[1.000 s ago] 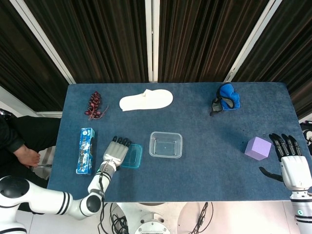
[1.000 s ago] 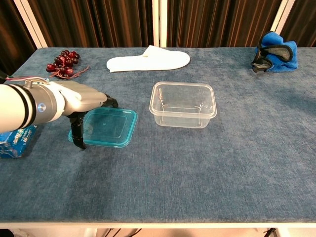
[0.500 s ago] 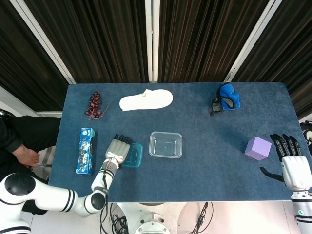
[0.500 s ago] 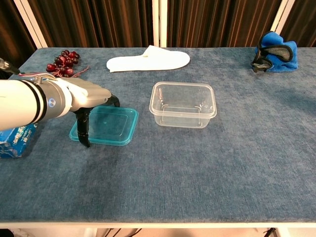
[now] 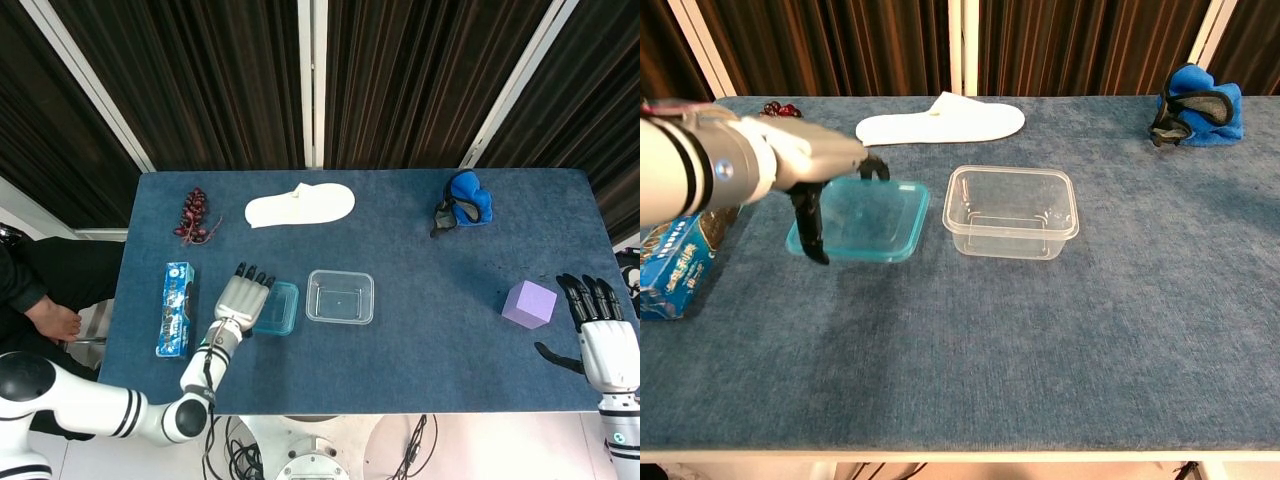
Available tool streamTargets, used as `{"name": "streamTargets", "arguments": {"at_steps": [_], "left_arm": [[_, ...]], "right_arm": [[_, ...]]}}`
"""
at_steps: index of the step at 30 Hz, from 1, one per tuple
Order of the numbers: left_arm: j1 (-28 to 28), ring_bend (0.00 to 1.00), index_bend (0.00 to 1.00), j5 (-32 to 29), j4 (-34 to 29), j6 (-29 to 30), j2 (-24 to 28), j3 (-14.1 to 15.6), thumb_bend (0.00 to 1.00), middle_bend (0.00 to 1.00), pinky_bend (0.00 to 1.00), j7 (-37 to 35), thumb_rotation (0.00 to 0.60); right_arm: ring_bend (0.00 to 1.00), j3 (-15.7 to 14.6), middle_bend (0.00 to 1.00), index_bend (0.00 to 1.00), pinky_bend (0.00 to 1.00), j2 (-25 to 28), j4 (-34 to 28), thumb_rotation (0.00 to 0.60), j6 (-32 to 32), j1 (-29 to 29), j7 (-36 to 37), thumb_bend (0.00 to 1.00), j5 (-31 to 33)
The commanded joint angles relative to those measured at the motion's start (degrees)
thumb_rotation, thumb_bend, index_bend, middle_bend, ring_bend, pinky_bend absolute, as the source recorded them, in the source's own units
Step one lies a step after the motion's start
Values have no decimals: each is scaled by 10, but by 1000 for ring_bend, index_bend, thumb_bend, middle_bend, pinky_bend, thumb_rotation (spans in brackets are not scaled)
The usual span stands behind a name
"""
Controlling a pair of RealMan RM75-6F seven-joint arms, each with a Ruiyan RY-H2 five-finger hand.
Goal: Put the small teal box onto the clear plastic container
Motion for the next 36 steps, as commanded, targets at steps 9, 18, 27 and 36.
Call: {"name": "streamTargets", "arguments": {"at_steps": [9, 18, 27, 36], "left_arm": [[-103, 33, 308, -90, -9, -42, -9, -89, 4, 198, 47, 21, 600], [-225, 33, 306, -223, 96, -27, -111, -142, 4, 198, 57, 81, 600], [-302, 33, 304, -307, 193, 19, -177, -188, 4, 198, 77, 139, 600], [-324, 33, 304, -354, 234, 62, -202, -224, 0, 199, 99, 185, 600]], "right_arm": [[0, -2, 89, 0, 17, 2, -10, 600, 2, -2, -10, 21, -3], [0, -3, 89, 0, 17, 4, -7, 600, 0, -5, -4, 21, 0], [0, -5, 89, 0, 17, 3, 8, 600, 1, -7, 17, 21, -2], [0, -6, 88, 0, 17, 1, 19, 600, 4, -9, 32, 21, -2]]}}
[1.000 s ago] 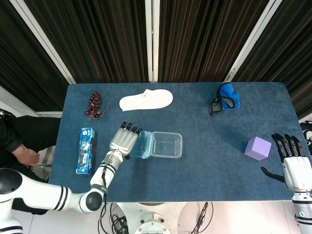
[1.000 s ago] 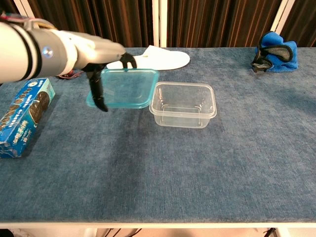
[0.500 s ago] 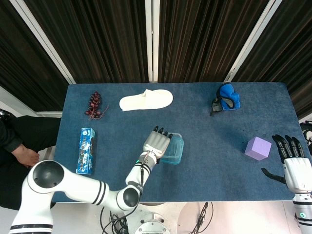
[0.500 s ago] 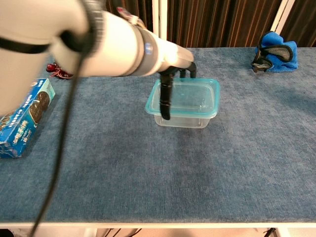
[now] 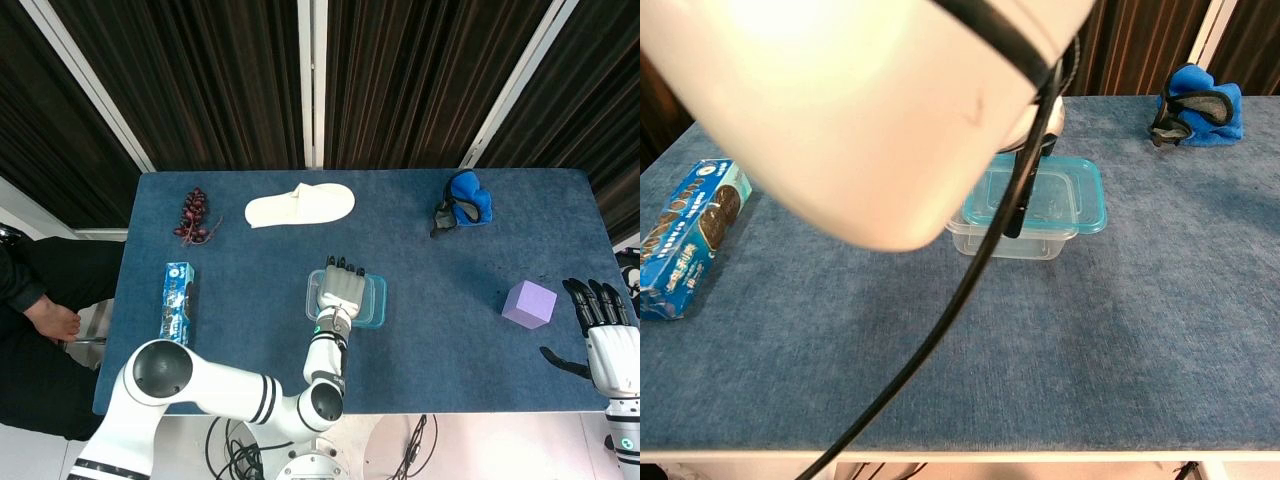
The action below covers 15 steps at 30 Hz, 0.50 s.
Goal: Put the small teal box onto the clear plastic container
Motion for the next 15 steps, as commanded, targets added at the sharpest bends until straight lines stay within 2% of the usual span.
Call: {"name": "streamTargets", "arguments": {"at_steps": [1, 15], "left_arm": [[-4, 33, 304, -13, 14, 10, -10, -12, 0, 199, 102, 13, 600], [9, 33, 304, -13, 58, 18, -35, -38, 0, 199, 122, 45, 600]], "right_arm": [[0, 0, 88, 0, 17, -1, 2, 600, 0, -1, 3, 21, 0], [0, 0, 86, 0, 17, 3, -2, 600, 7, -4, 2, 21, -2]]}}
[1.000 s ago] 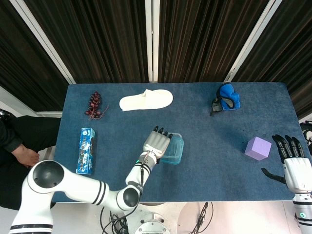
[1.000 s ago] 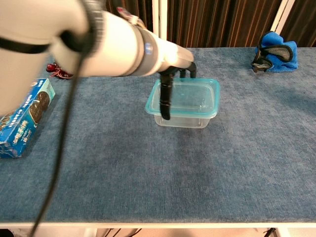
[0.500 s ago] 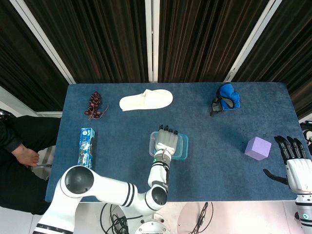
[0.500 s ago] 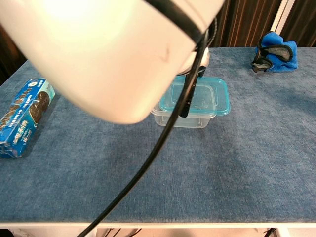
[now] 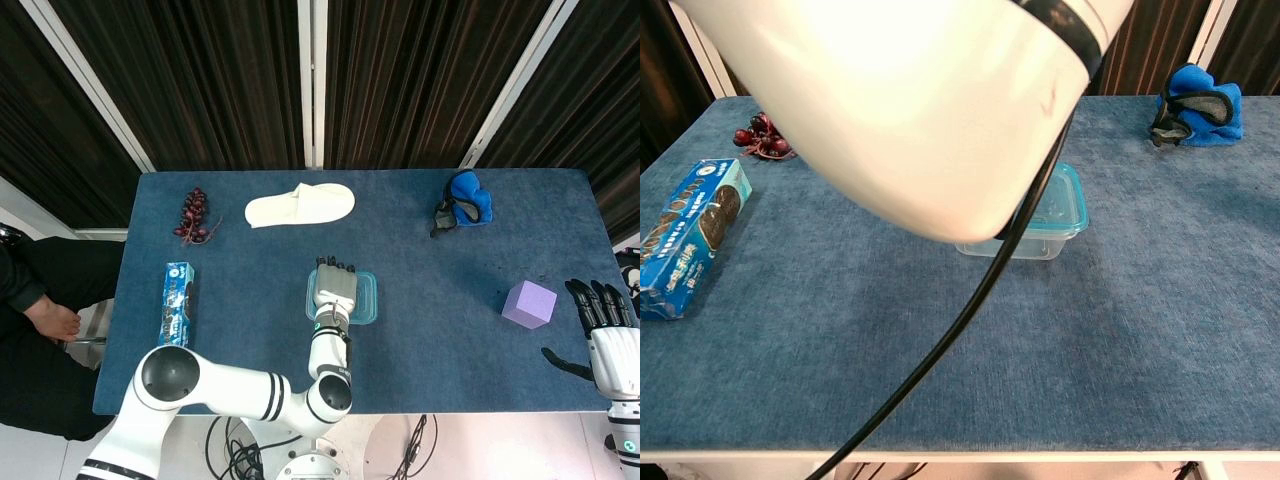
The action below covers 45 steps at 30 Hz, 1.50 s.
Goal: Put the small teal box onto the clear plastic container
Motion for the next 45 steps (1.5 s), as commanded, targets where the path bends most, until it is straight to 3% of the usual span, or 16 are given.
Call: {"name": "streamTargets", "arguments": {"at_steps": [1, 45], "left_arm": [[3, 33, 304, 6, 0, 0, -2, -1, 0, 199, 122, 6, 600], [19, 33, 293, 48, 43, 12, -44, -24, 0, 199, 113, 87, 600]], "right_arm": [[0, 0, 86, 0, 17, 1, -1, 600, 1, 0, -1, 21, 0], [0, 2, 86, 0, 17, -6, 14, 600, 1, -8, 15, 21, 7]]}}
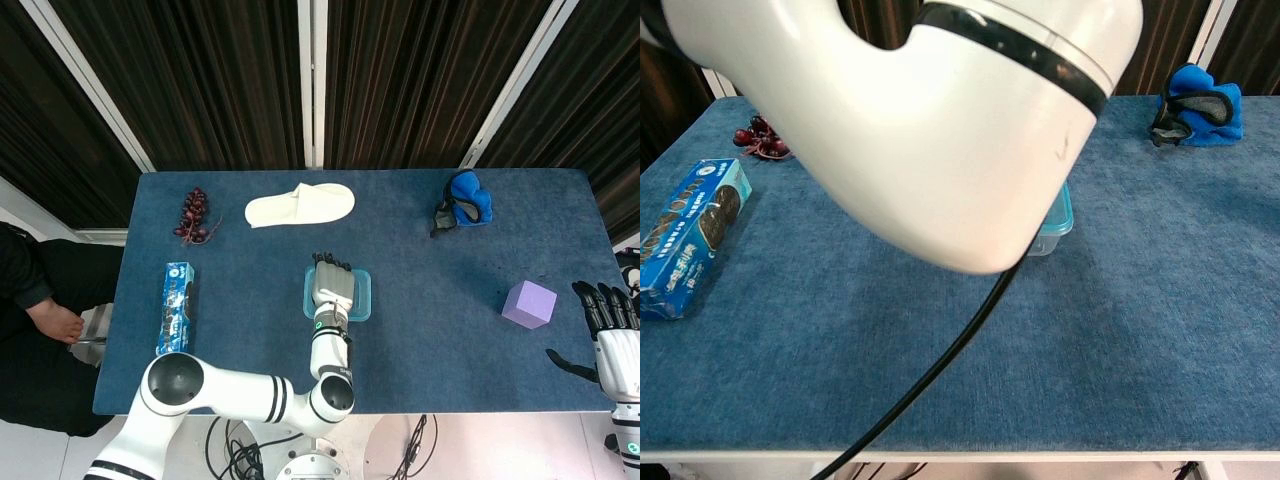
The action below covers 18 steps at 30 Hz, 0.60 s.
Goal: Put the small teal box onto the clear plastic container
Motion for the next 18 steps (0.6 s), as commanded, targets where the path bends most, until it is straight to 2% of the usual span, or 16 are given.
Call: {"name": "streamTargets", "arguments": {"at_steps": [1, 5, 8, 14, 18], "left_arm": [[2, 33, 269, 5, 4, -5, -4, -2, 0, 198, 113, -3, 600], [6, 30, 145, 15, 2, -9, -6, -4, 0, 176, 112, -9, 600], [9, 3, 83, 15, -1, -10, -6, -7, 0, 123, 113, -10, 600], [16, 0, 17, 12, -9, -10, -3, -13, 0, 28, 113, -9, 600], [20, 0, 0, 15, -15, -11, 0, -12, 0, 0, 111, -10, 600]], "right_arm": [[0, 0, 86, 0, 17, 0, 0, 600, 0, 0, 0, 21, 0], [0, 1, 86, 0, 17, 0, 0, 600, 1, -1, 1, 22, 1], [0, 1, 86, 0, 17, 0, 0, 600, 3, -2, 1, 25, 1], [0, 1, 86, 0, 17, 0, 0, 600, 3, -2, 1, 26, 1], [0, 2, 86, 0, 17, 0, 0, 600, 5, -3, 2, 26, -1]]}}
